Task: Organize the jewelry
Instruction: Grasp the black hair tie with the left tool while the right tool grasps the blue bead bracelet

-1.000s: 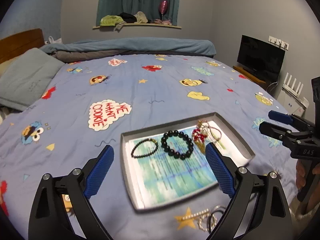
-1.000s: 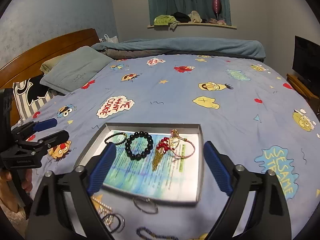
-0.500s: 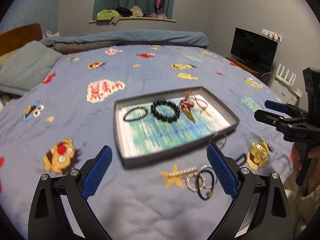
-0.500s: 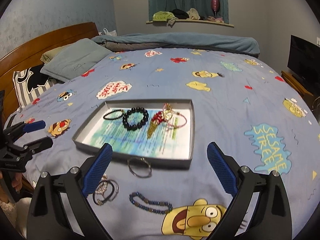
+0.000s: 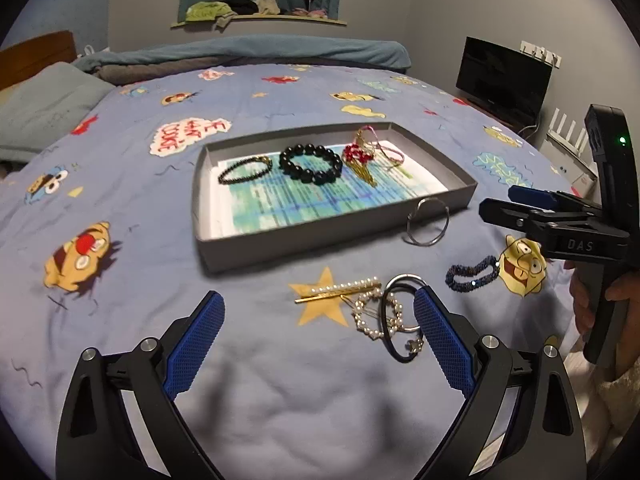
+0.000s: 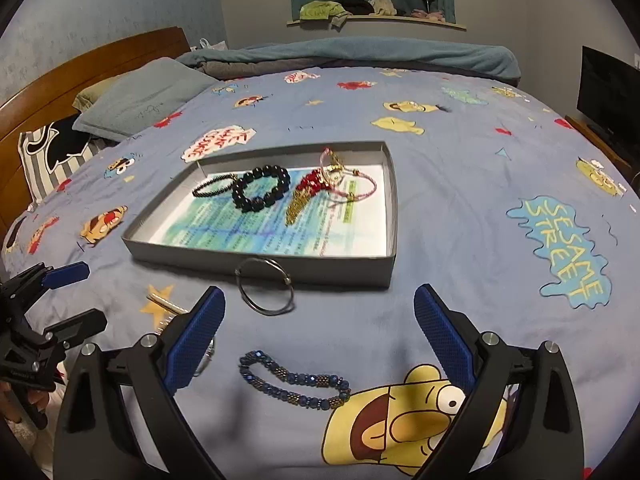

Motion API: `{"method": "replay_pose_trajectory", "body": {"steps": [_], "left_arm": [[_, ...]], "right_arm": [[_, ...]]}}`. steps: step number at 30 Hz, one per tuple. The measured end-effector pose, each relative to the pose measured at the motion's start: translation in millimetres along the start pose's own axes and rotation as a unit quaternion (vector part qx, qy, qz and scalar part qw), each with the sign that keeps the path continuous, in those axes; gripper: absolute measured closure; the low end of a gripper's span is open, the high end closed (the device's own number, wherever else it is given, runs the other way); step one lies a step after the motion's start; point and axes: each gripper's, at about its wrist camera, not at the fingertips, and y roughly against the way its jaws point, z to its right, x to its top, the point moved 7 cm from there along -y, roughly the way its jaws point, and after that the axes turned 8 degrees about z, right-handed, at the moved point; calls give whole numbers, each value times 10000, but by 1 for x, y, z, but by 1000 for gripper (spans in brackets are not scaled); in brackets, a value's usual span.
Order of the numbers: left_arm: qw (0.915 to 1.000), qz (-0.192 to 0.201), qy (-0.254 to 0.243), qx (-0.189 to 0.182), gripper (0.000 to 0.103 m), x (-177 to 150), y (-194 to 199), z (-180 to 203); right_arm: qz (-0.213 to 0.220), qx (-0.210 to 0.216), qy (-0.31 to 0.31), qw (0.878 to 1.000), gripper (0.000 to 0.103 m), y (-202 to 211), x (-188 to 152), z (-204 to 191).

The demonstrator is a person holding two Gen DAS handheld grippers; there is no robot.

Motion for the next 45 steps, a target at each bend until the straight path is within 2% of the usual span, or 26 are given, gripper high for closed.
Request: {"method": "replay_pose_trajectory", "body": {"steps": [5, 8, 10, 13, 15, 17, 21, 25, 31, 39, 42, 45], "left_arm": [[10000, -63, 7, -31, 10, -13, -12, 5], [9998, -150, -48, -117, 11, -19, -17, 9], [9997, -184, -113, -139, 20, -23, -20, 12], [9993, -256, -181, -219, 32, -27, -25, 17], [9989, -274, -216, -304, 39, -29, -28, 21], [9986, -234, -284, -373, 45, -28, -30, 27], [9979, -166, -401, -490, 59, -26, -31, 37], [9968, -257, -472, -590, 74, -29, -38, 43], [9967, -322, -520, -538, 81, -31, -44, 43], [9962, -263, -623, -548, 81, -29, -42, 45], [9959, -80, -737, -524, 81, -24, -36, 48], [9950, -173, -753, -635, 81, -26, -39, 53]], "right_arm": [[-49, 45, 29, 10000, 11, -11, -12, -1], [-126, 120, 68, 9998, 17, -16, -18, -3], [-138, 183, 75, 9997, 18, -18, -20, -5], [-127, 213, 161, 9996, 26, -20, -22, -10], [-151, 208, 191, 9995, 35, -22, -23, -11], [-152, 263, 168, 9994, 39, -24, -24, -14], [-162, 323, 244, 9990, 54, -28, -23, -20], [-168, 311, 318, 9989, 62, -32, -23, -24], [-162, 244, 316, 9991, 68, -38, -21, -22], [-145, 212, 357, 9990, 71, -42, -20, -21], [-152, 218, 370, 9990, 71, -43, -20, -23], [-147, 205, 389, 9989, 72, -44, -19, -23]]}}
